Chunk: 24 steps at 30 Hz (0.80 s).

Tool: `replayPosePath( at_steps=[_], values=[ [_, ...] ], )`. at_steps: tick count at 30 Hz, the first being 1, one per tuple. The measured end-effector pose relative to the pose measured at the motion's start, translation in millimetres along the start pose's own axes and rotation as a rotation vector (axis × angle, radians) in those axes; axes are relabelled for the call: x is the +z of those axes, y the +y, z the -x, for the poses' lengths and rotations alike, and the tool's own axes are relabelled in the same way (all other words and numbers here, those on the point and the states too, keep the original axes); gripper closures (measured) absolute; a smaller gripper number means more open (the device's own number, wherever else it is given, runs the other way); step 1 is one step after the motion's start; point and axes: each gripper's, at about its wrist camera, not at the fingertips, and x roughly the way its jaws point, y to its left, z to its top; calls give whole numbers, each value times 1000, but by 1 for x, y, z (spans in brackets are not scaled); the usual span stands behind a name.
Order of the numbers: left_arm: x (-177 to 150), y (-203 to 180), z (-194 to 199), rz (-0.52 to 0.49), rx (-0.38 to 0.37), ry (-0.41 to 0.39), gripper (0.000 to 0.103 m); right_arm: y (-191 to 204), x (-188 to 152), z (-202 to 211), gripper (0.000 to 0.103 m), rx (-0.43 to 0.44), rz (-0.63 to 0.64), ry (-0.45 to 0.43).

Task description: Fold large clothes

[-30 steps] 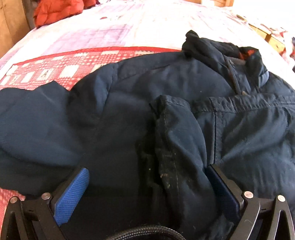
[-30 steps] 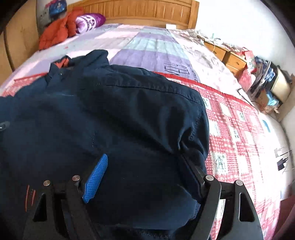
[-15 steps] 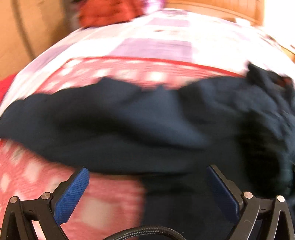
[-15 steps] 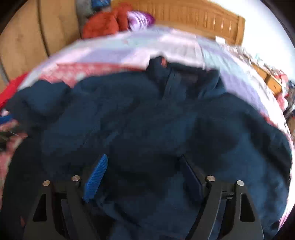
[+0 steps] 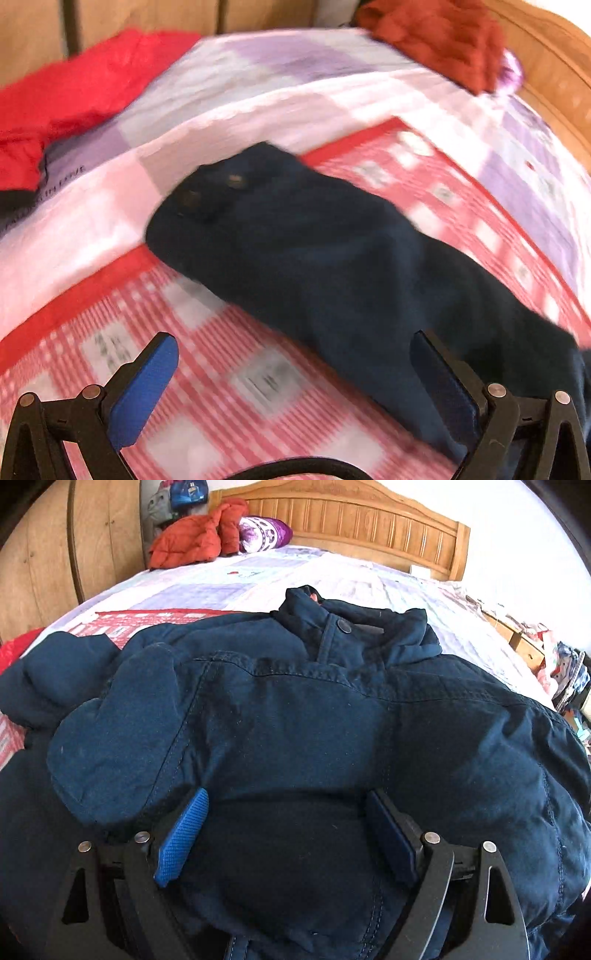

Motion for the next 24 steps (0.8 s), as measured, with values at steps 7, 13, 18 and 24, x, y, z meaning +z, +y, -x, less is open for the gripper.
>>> replayPosePath(
  at_steps=[7, 13, 18, 24],
  values=[
    [24, 41, -44, 200, -89, 55, 0, 3, -1, 0, 13, -23, 11, -1],
    [32, 17, -74, 187, -225, 119, 1, 4, 0, -1, 13, -29, 14, -1],
    [48, 11, -87, 237, -246, 93, 36, 3, 0, -1, 13, -27, 12, -3],
    [59, 24, -67, 183, -198, -17, 84, 3, 0, -2, 12, -24, 6, -5]
  ],
)
